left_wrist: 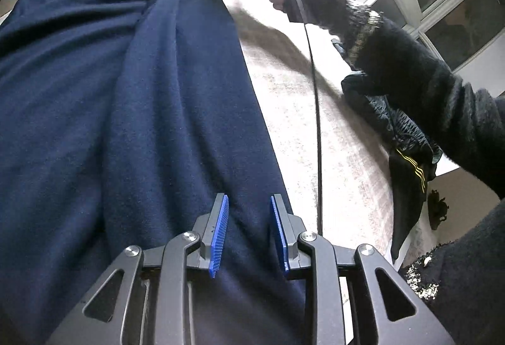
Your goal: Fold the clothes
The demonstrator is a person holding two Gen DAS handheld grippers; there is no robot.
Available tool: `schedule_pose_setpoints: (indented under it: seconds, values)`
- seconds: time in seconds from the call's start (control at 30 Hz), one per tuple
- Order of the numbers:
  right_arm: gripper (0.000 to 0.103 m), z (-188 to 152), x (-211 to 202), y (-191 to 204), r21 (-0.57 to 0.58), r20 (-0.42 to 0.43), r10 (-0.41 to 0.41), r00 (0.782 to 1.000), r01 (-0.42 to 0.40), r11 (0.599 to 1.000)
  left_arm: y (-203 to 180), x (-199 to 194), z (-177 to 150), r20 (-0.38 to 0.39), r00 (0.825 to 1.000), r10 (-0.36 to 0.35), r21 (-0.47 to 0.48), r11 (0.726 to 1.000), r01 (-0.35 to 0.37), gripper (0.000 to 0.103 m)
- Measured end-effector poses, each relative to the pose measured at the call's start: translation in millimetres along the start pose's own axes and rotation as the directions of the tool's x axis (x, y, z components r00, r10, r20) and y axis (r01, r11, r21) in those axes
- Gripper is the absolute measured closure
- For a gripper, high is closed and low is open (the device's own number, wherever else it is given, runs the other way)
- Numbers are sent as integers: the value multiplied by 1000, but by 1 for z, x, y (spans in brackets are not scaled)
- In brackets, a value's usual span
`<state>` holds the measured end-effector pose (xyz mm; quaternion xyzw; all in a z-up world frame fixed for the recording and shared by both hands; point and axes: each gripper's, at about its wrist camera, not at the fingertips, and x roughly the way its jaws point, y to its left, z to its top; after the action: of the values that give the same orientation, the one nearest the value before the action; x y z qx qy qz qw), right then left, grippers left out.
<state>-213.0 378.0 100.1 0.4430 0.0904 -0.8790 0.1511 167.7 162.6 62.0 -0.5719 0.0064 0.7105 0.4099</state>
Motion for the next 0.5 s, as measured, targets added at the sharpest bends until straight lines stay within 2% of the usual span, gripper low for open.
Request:
schedule_pose_setpoints:
  seconds: [0.13,0.3,0.43,0.5]
  values:
    - [62,-5,-41,-12,58,38,23,999,-26,998,4,-13,-4,21,1000,0,-19,1000,0,77]
    - [59,-37,-100,-2,114,69,188,980,-194,974,18,-55,-22,94,995,22,-87,996,-13,77]
    - [59,-87,-143,2,205,62,299,952,-305,930,37,-91,-52,126,990,57,-145,989,-38,77]
    - [59,-112,-161,4,259,51,329,943,-331,907,48,-109,-70,133,988,80,-171,984,-57,77]
